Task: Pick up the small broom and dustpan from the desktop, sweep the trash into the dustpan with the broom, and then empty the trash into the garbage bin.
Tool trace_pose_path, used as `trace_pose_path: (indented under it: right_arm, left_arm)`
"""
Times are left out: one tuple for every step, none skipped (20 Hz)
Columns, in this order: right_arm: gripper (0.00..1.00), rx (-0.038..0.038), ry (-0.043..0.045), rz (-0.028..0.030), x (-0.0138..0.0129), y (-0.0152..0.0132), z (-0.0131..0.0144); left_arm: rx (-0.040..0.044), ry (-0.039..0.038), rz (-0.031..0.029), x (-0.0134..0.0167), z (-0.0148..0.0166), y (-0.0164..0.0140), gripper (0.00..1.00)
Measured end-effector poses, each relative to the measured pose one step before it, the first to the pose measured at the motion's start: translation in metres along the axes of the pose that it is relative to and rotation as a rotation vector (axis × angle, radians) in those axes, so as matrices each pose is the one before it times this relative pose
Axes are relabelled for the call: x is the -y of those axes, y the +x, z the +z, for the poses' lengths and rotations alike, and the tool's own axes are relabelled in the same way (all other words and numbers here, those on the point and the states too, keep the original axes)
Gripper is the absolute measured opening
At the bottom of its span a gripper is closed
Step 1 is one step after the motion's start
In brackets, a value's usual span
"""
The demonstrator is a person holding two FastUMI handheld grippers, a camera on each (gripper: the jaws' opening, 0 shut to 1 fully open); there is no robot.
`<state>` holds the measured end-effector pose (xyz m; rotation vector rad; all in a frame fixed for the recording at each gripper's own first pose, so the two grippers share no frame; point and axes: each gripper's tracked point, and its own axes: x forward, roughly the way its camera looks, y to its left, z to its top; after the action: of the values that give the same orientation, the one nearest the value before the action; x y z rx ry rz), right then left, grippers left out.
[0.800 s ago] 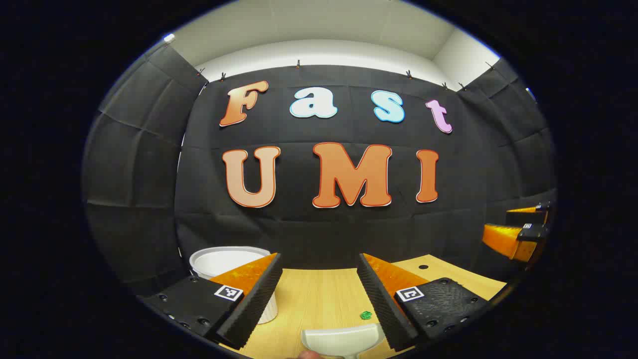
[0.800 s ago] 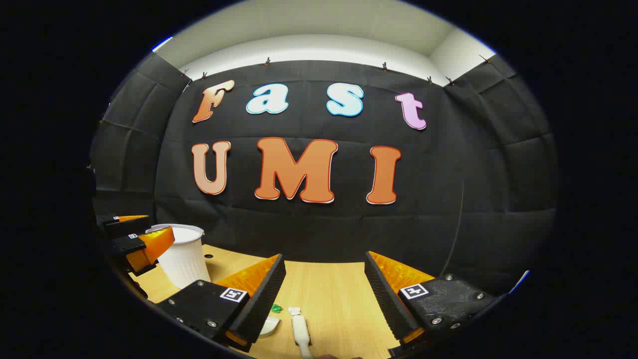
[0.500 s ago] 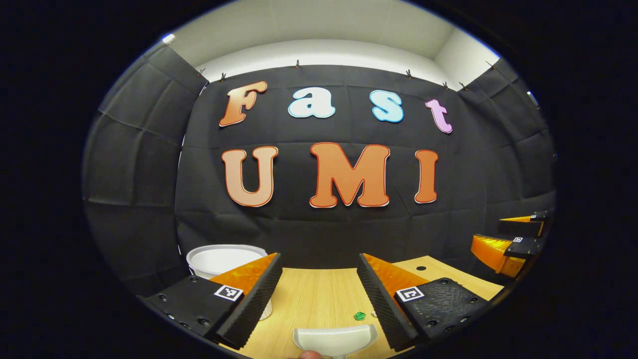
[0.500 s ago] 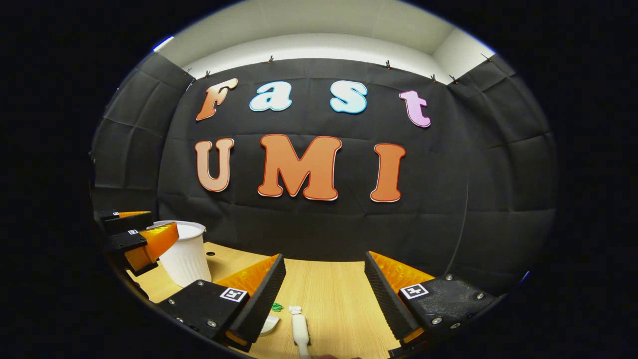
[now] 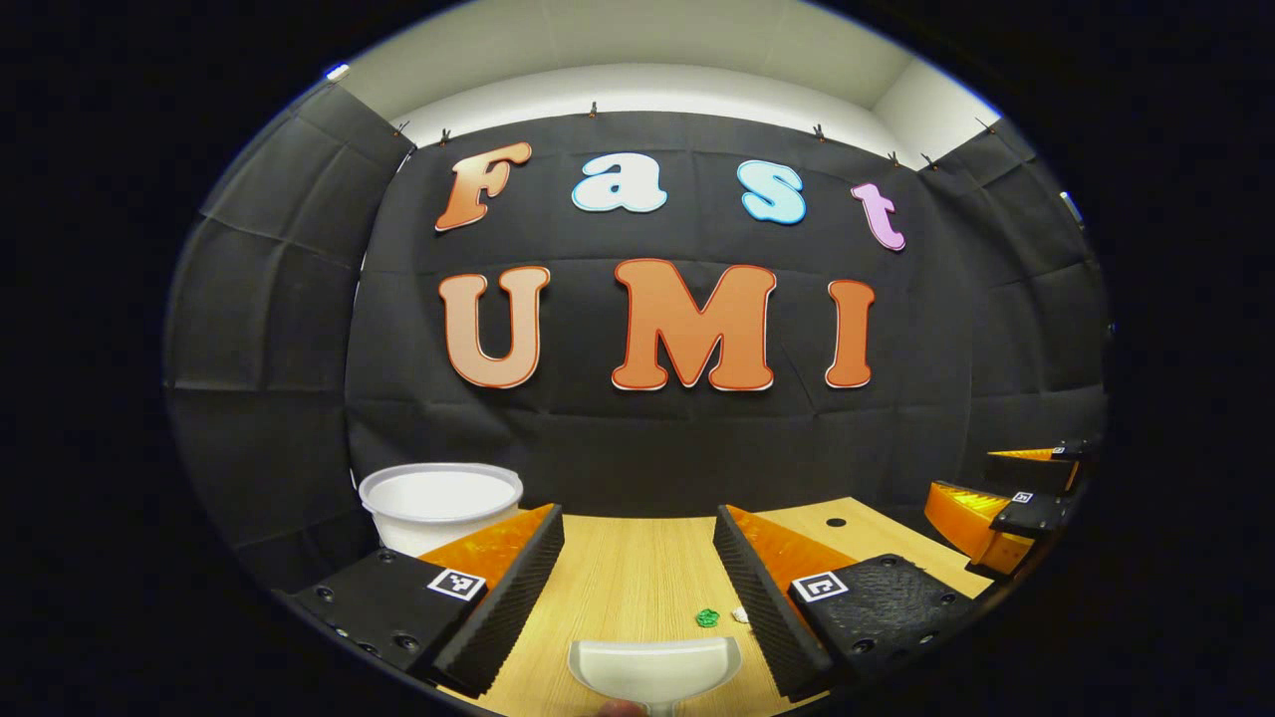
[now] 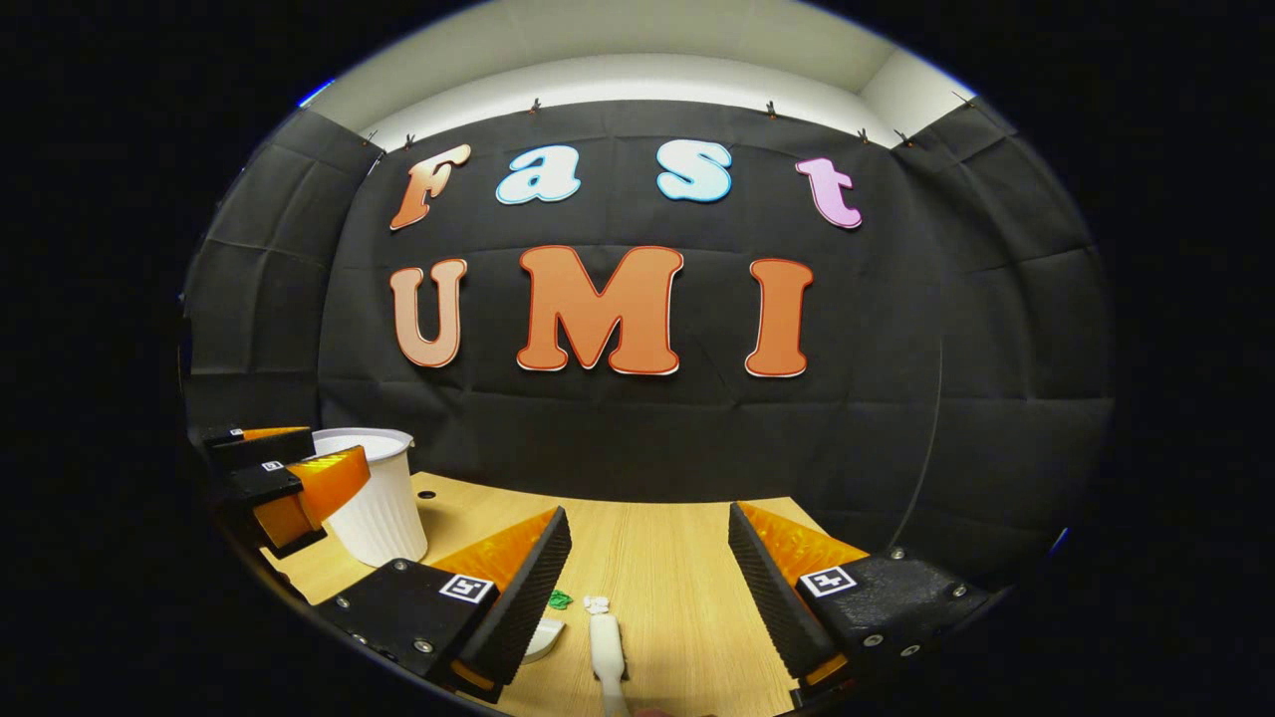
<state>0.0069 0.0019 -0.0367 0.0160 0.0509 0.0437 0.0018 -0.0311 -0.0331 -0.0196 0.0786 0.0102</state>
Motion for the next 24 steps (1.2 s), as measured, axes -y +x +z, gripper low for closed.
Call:
trace_pose_path:
  right_arm:
    - [0.96, -0.00698, -0.00939, 0.0005, 0.00078, 0.00175, -0.00374]
    - [0.95, -0.0077, -0.00481, 0.00077, -0.00006, 0.00052, -0.00217]
    - [0.95, -0.00752, 0.00213, 0.00155, -0.00028, -0.00058, -0.00188]
    - [0.95, -0.00235, 0.00521, 0.00392, -0.00214, -0.00034, -0.00068]
    - [0.95, -0.0015, -0.00081, 0.00366, -0.00005, -0.00096, 0.00046]
    - [0.95, -0.00185, -0.00601, 0.00243, -0.00056, -0.00073, -0.00003]
    - [0.96, -0.00192, -0.00386, 0.00035, 0.00021, 0.00136, -0.00094]
    - [0.95, -0.00377, 0.00151, 0.0034, -0.00073, 0.00008, 0.00015]
    - [0.95, -0.00068, 0.00118, 0.00418, -0.00104, -0.0009, -0.00136]
    - [0.95, -0.00077, -0.00365, 0.00304, -0.00063, -0.00006, -0.00042]
    - [0.95, -0.00212, -0.00497, 0.00271, -0.00063, -0.00006, -0.00056]
    - [0.95, 0.0007, -0.00251, 0.00093, -0.00008, -0.0006, 0.0005]
    - [0.95, -0.00031, 0.00046, 0.00434, -0.00018, -0.00028, -0.00041]
    - [0.95, 0.00277, -0.00039, 0.00197, -0.00054, -0.00013, 0.001]
    - [0.95, 0.00135, -0.00227, 0.00088, -0.00046, 0.00056, -0.00003]
    - [0.95, -0.00068, -0.00149, 0.00149, 0.00009, -0.00005, 0.00006]
    - [0.95, -0.0022, 0.00006, 0.00091, 0.00048, 0.00004, -0.00136]
    - [0.95, -0.00341, 0.00248, 0.00168, -0.00037, 0.00062, -0.00106]
    - [0.95, -0.00338, 0.00179, 0.00128, -0.00089, 0.00066, 0.00021]
    - [0.95, -0.00403, 0.00012, -0.00004, 0.00056, 0.00083, -0.00135]
    - [0.95, -0.0037, -0.0005, 0.0002, -0.00012, 0.00039, -0.00189]
    - [0.95, -0.00214, -0.0012, -0.00267, 0.00188, 0.0004, -0.00113]
    - [0.95, -0.00485, 0.00039, 0.00358, -0.00004, -0.00019, -0.00106]
    - [0.95, -0.00824, 0.00095, 0.00717, -0.00134, -0.00025, -0.00148]
  left_arm:
    - [-0.00437, 0.00776, 0.00058, 0.00039, -0.00389, -0.00066, 0.95]
    - [-0.00497, 0.00668, 0.00307, -0.00023, -0.00099, 0.0009, 0.95]
    - [-0.00252, -0.00107, 0.00187, -0.00137, -0.00133, 0.00031, 0.95]
    - [-0.00266, -0.00493, -0.00324, 0.00048, 0.00058, -0.00157, 0.96]
    - [-0.0008, -0.00052, -0.00021, 0.00028, -0.00168, -0.00054, 0.95]
    - [-0.00217, 0.00269, 0.00362, -0.00082, -0.00062, 0.00138, 0.96]
    - [-0.00296, -0.00072, 0.00806, -0.00208, -0.00244, -0.00066, 0.95]
    - [-0.00321, -0.00598, 0.00165, 0.0001, -0.00033, -0.00063, 0.96]
    - [-0.00305, -0.00181, 0.00273, -0.0001, -0.00163, -0.00009, 0.95]
    - [-0.00073, 0.00161, 0.00057, 0.00022, 0.00075, -0.00155, 0.96]
    - [-0.00028, 0.00518, 0.00397, 0.00028, -0.00123, -0.00157, 0.95]
    - [0.00156, 0.00352, 0.00105, -0.00031, 0.00052, 0.00047, 0.95]
    - [-0.00098, 0.00129, -0.00063, 0.00098, -0.00037, -0.00111, 0.95]
    - [0.00252, 0.00073, 0.0016, 0.00046, 0.00113, 0.00055, 0.95]
    - [0.00363, 0.00059, 0.00204, -0.00025, 0.00104, 0.00038, 0.95]
    - [0.0008, 0.00131, 0.00321, -0.0006, 0.00111, -0.00056, 0.96]
    - [-0.00375, 0.00109, 0.00025, 0.00024, -0.00219, 0.00075, 0.96]
    - [-0.00849, 0.00163, -0.00067, 0.00137, -0.00202, 0.00106, 0.96]
    - [-0.00424, -0.00562, -0.0011, -0.00042, -0.00157, 0.0005, 0.95]
    - [-0.00274, -0.00464, -0.00227, 0.00028, 0.0008, 0.00064, 0.95]
    - [0.0008, 0.00032, 0.00414, -0.00132, 0.00032, -0.00074, 0.95]
    - [0.00004, 0.00237, 0.00179, -0.00037, 0.00164, 0.00112, 0.95]
    - [-0.00415, 0.00158, 0.00366, 0.00149, -0.00297, 0.00141, 0.95]
    - [-0.00943, -0.00155, -0.00144, 0.00163, -0.00141, -0.00017, 0.95]
